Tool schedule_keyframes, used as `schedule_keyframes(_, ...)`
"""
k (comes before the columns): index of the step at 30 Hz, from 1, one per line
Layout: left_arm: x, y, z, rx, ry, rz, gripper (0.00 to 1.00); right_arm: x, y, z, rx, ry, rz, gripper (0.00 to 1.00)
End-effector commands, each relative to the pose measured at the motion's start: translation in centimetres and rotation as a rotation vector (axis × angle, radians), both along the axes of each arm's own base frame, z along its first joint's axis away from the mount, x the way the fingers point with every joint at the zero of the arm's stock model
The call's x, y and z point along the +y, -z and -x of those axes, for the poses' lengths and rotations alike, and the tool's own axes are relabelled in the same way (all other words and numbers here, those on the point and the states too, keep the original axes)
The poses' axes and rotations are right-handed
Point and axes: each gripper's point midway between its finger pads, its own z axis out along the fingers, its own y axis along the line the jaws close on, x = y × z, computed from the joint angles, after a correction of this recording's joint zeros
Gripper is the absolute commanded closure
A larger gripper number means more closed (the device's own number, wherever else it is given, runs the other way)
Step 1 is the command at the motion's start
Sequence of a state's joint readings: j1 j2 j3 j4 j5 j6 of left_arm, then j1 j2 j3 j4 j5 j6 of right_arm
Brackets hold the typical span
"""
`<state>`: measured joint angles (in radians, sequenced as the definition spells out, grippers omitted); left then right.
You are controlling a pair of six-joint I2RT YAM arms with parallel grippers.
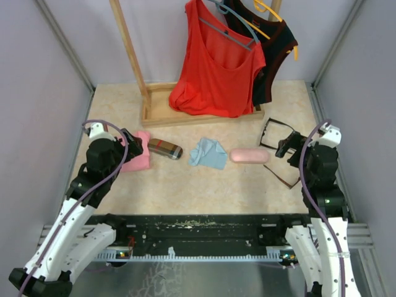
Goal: Organize the sunglasses
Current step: Pick up the sunglasses case from the center of the board.
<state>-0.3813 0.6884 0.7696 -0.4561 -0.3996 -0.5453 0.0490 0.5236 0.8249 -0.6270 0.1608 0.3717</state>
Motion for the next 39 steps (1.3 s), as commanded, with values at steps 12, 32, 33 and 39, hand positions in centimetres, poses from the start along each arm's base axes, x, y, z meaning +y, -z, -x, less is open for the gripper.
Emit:
schedule_keyframes(12, -2.1, -3.4, 0.0, -0.055, 0.18, -0.044, 0.0, 1.2, 0.5, -0.3, 0.119, -0.073, -0.022, 0.02)
schedule_keyframes(32, -0.8, 0.5, -0.3, 0.077, 0.11, -0.103, 0.0, 11.2, 6.7, -5.6, 0.36, -0.532, 0.114, 0.04)
schedule_keyframes(33, -0.6, 0.8, -0.2, 0.089, 0.099, -0.109, 0.0, 12.7, 6.7, -5.8, 0.36, -0.581, 0.135, 0.04)
schedule_keyframes(39, 1.5, 1.4, 0.6, 0.146, -0.018, -0.13, 0.0, 21.6, 7.3, -7.6, 0.333, -0.868, 0.221, 0.04)
